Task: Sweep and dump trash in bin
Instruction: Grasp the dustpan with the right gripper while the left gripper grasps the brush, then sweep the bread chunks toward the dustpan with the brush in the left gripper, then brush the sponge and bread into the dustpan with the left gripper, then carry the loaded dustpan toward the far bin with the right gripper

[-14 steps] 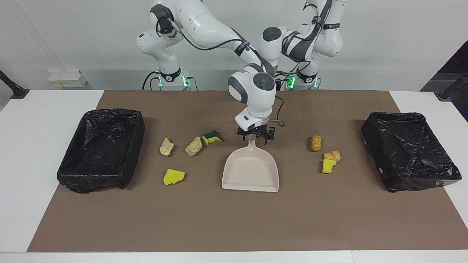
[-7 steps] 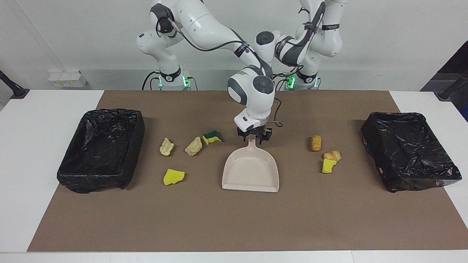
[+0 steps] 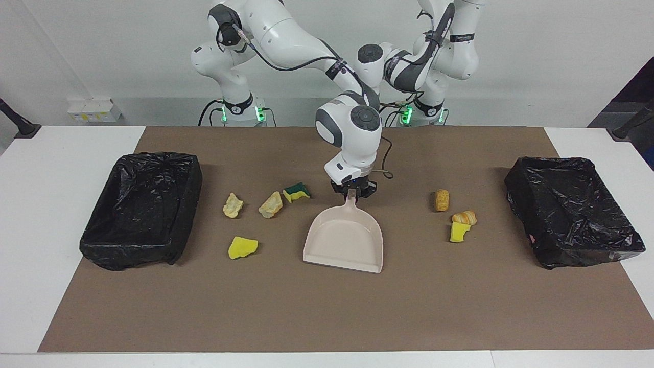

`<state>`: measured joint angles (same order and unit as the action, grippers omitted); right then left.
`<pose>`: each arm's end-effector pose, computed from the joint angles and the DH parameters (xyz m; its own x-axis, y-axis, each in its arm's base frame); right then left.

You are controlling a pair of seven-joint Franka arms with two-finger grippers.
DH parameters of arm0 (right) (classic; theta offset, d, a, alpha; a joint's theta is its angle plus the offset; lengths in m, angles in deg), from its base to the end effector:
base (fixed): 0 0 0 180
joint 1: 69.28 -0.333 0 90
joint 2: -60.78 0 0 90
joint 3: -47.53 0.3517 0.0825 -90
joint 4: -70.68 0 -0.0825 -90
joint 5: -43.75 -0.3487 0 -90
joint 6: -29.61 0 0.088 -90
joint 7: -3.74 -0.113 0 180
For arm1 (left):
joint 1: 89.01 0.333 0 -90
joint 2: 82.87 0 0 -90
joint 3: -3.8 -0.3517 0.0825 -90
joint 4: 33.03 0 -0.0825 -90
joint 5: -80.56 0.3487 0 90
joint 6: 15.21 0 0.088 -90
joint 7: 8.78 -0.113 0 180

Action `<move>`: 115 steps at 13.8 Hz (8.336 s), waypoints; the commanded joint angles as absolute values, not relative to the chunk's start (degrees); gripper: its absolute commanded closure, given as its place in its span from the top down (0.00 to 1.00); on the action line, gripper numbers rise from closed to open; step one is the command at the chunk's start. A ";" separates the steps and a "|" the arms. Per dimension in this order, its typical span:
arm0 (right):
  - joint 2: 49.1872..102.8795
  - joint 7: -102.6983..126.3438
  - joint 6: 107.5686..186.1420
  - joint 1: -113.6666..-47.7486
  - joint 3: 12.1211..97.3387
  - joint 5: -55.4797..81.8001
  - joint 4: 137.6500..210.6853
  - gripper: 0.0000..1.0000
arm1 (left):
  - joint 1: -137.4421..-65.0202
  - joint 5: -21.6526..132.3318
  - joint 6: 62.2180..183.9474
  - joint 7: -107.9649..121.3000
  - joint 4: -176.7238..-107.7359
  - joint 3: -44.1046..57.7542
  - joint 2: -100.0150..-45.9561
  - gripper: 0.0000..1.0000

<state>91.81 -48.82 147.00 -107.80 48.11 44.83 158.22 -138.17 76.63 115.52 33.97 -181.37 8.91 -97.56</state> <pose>0.5318 0.4291 0.3828 0.9742 -0.2256 -0.0035 -0.2254 -0.9740 0.0232 0.2213 -0.3115 0.3954 0.9870 -0.1502 -0.0565 -0.1513 -0.9884 -0.0155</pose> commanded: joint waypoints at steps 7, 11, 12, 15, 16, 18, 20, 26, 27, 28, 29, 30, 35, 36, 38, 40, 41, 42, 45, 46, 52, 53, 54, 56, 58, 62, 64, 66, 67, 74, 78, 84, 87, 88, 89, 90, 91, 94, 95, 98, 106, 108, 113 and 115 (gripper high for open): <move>89.70 -20.48 148.35 -102.95 48.32 44.63 158.75 0.00 | -135.60 76.26 105.12 29.37 -179.20 7.23 -99.91 0.00; 89.78 -3.17 147.47 -101.46 47.88 45.68 157.69 0.00 | -126.58 76.35 95.82 21.75 -176.74 7.14 -104.83 0.00; 89.70 1.67 147.47 -101.02 47.79 45.77 157.69 0.00 | -122.19 76.35 93.79 18.16 -176.04 7.22 -105.97 0.00; 89.52 13.81 147.30 -100.31 47.79 47.09 157.60 0.00 | -111.12 76.61 92.54 10.15 -173.06 7.14 -105.99 0.00; 89.35 17.24 147.03 -100.31 47.88 47.79 157.60 0.00 | -106.99 76.61 92.45 7.25 -171.04 7.14 -105.64 0.00; 89.26 23.13 143.98 -100.22 48.06 48.14 157.43 0.00 | -99.43 77.13 91.75 2.58 -166.91 7.14 -102.22 0.00; 88.82 29.54 142.38 -100.57 48.14 50.15 157.51 0.00 | -91.17 79.06 92.45 -1.64 -162.61 7.22 -98.28 0.00; 87.85 47.31 142.11 -100.57 48.32 52.10 159.18 0.00 | -81.99 82.94 98.67 -2.46 -155.02 7.22 -84.99 0.00; 87.68 48.64 142.11 -100.57 48.32 51.75 159.53 0.00 | -81.98 82.85 99.91 -2.01 -155.55 7.22 -84.63 0.00; 87.76 48.74 142.20 -100.66 48.32 51.75 159.71 0.00 | -82.16 82.85 99.75 -1.92 -156.25 7.22 -84.80 0.00; 87.76 48.74 142.11 -100.92 48.32 51.75 160.06 0.01 | -82.85 82.85 100.18 -1.57 -157.91 7.31 -84.98 0.00; 87.68 48.74 141.76 -101.10 48.32 51.75 160.24 0.11 | -83.30 82.76 100.36 -0.26 -159.49 7.40 -85.50 0.00; 87.59 48.82 140.97 -101.27 48.32 52.01 160.15 0.50 | -89.96 82.32 103.94 1.51 -165.90 7.58 -86.99 0.00; 87.59 48.82 140.97 -101.27 48.32 52.10 160.06 0.49 | -90.42 82.15 105.10 2.81 -166.27 7.75 -87.09 0.00; 87.59 48.91 140.97 -101.27 48.32 52.27 159.98 0.34 | -94.88 79.88 106.94 5.80 -166.01 7.67 -86.83 0.00; 87.59 48.91 141.05 -101.19 48.41 52.28 160.06 0.36 | -99.45 76.53 109.67 8.79 -165.92 7.66 -86.56 0.00; 87.59 48.91 141.05 -101.19 48.41 52.19 160.15 0.48 | -101.30 75.39 109.85 10.02 -165.75 7.75 -86.47 0.00; 87.59 49.09 141.05 -101.19 48.41 52.19 160.24 0.68 | -102.89 73.73 110.46 11.08 -165.49 7.67 -86.30 0.00; 87.59 54.08 140.97 -100.75 48.41 51.57 160.33 1.00 | -107.54 69.42 114.24 12.93 -164.43 7.66 -85.68 0.00; 87.41 55.14 141.14 -100.66 48.41 51.48 160.94 1.00 | -109.13 68.71 114.42 12.85 -163.99 7.66 -85.60 0.00; 83.64 57.96 145.19 -101.10 48.50 51.40 168.94 0.84 | -116.95 67.56 114.08 9.07 -162.32 8.02 -85.24 0.00; 83.72 58.57 144.75 -101.10 48.50 51.48 168.68 0.70 | -118.18 66.25 114.07 9.07 -161.97 7.93 -85.24 0.00; 83.72 58.84 144.75 -101.10 48.41 51.57 168.59 0.45 | -118.45 64.76 113.73 9.07 -161.45 7.84 -85.24 0.00; 83.72 58.84 145.01 -101.10 48.41 51.66 168.59 0.00 | -117.23 64.57 110.49 9.15 -160.22 7.32 -87.43 0.00; 83.81 59.19 145.10 -101.10 48.41 52.27 168.41 0.00 | -112.25 64.57 100.33 10.55 -157.15 7.14 -89.19 0.00; 84.16 66.14 145.80 -101.45 48.58 52.89 167.18 0.00 | -105.37 65.09 88.25 13.90 -157.30 7.14 -91.91 0.00; 84.25 66.66 146.42 -101.54 48.67 52.89 167.18 0.00 | -102.30 65.36 85.52 14.60 -161.51 7.22 -95.25 0.00; 84.16 69.03 146.07 -102.41 48.67 52.98 167.18 0.00 | -100.01 66.06 87.17 16.18 -165.90 7.22 -97.98 0.00; 84.16 69.47 145.80 -102.33 48.76 52.98 167.18 0.00 | -98.96 66.15 89.09 15.58 -167.05 7.22 -98.34 0.00; 83.81 68.78 140.61 -102.59 48.76 51.84 166.66 0.00 | -93.31 72.04 91.57 10.03 -170.22 7.31 -98.25 0.00; 83.89 61.93 139.39 -102.16 48.76 51.66 166.57 0.00 | -98.23 72.21 100.43 11.70 -174.45 8.10 -97.29 0.00; 83.63 57.88 139.30 -102.50 48.76 50.96 166.92 0.00 | -112.11 67.24 110.98 11.97 -173.40 8.10 -93.95 0.00; 83.63 57.96 139.21 -102.51 48.76 50.96 166.92 0.00 | -117.13 62.30 112.40 12.49 -170.77 8.10 -92.45 0.00; 83.54 57.96 138.95 -102.51 48.76 50.96 166.92 0.00 | -118.36 60.80 113.10 12.49 -169.71 8.10 -92.10 0.00; 83.54 57.96 138.77 -102.59 48.76 50.96 166.92 0.00 | -118.63 60.70 113.11 12.49 -169.09 8.10 -91.32 0.00; 83.54 57.96 138.86 -102.59 48.76 50.96 166.92 0.00 | -118.55 60.70 112.41 12.49 -168.65 8.10 -91.13 0.00; 83.54 58.14 138.86 -102.59 48.76 50.96 166.92 0.00 | -118.63 60.61 112.23 12.32 -168.39 8.10 -91.31 0.00; 83.54 58.67 138.94 -102.59 48.76 51.04 166.92 0.00 | -119.51 60.61 111.80 11.62 -167.94 8.28 -91.74 0.00; 83.54 58.75 139.03 -102.51 48.76 50.96 166.92 0.00 | -119.43 60.53 109.27 10.48 -168.99 8.11 -92.44 0.00; 83.54 58.76 139.56 -102.42 48.76 50.87 167.01 0.00 | -119.51 60.61 107.74 10.65 -169.96 8.10 -91.92 0.00; 83.54 58.76 139.56 -101.89 48.93 50.69 167.10 0.00 | -119.35 60.53 105.56 13.46 -165.93 7.75 -92.62 0.00; 83.46 59.10 139.56 -101.80 48.94 49.73 167.10 0.00 | -118.02 61.49 100.57 14.08 -163.74 7.67 -93.15 0.00; 79.43 64.28 138.95 -97.95 48.93 46.30 168.58 0.00 | -114.25 66.94 91.41 13.46 -160.74 7.66 -94.55 0.00; 75.13 66.92 137.55 -96.45 48.85 46.21 170.42 0.00 | -113.54 67.99 90.61 13.37 -160.65 7.66 -95.17 0.00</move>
<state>81.23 63.51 139.40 -98.53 48.34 47.89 166.63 -114.77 66.30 92.73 13.23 -161.16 7.24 -93.70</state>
